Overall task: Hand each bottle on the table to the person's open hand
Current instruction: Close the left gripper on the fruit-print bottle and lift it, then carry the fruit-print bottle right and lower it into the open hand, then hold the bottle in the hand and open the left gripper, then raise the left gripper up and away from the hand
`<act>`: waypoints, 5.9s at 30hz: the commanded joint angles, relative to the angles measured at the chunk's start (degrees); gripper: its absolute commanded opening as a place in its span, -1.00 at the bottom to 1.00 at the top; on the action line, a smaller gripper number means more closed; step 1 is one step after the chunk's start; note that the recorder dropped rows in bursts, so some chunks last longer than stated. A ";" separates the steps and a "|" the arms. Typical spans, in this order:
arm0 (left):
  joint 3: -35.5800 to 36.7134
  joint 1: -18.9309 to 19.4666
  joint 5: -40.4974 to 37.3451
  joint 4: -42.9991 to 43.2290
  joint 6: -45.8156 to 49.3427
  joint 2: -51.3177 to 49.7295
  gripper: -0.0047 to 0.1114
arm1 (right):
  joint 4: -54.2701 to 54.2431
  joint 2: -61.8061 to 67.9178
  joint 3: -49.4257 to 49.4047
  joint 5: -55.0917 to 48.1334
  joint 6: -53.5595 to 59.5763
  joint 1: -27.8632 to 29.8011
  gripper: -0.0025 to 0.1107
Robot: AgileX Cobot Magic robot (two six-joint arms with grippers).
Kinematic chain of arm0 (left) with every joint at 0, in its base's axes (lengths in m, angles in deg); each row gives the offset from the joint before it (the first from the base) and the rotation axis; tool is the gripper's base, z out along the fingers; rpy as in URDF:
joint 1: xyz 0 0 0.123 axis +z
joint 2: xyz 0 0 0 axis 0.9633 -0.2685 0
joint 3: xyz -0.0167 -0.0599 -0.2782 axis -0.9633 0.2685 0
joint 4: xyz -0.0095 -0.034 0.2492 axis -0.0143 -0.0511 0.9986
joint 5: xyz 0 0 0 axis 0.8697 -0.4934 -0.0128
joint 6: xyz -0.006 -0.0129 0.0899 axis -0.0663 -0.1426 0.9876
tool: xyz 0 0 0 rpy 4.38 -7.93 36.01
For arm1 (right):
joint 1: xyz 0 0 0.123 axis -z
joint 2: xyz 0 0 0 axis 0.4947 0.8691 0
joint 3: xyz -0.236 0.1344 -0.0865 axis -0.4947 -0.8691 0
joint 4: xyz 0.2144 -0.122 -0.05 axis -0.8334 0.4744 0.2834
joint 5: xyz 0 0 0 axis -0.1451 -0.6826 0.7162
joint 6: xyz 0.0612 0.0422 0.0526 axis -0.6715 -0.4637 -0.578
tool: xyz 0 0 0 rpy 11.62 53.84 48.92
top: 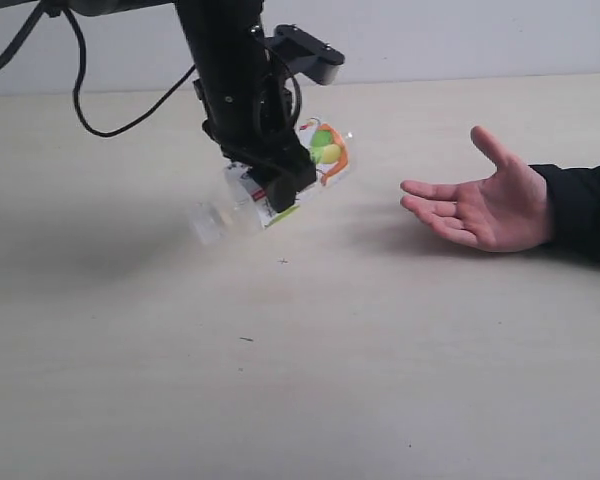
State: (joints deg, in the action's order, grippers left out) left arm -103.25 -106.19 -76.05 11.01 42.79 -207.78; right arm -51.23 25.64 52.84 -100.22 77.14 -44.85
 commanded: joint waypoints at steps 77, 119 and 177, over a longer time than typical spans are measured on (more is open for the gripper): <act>4.61 -16.18 56.43 -31.88 -48.35 -11.03 -0.88 | 0.07 -0.19 -0.15 1.82 0.09 0.22 -0.96; 4.61 -15.68 54.03 -31.31 -44.45 -9.97 0.32 | -0.31 -0.19 -0.15 1.78 0.09 0.22 -0.96; 4.61 -5.77 27.04 -28.84 -28.06 4.61 -0.88 | -0.32 -0.19 -0.15 1.78 0.11 0.22 -0.96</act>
State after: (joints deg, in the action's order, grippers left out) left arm -98.65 -113.50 -44.21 -18.52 12.68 -204.84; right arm -51.43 25.64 52.84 -99.07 77.14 -44.85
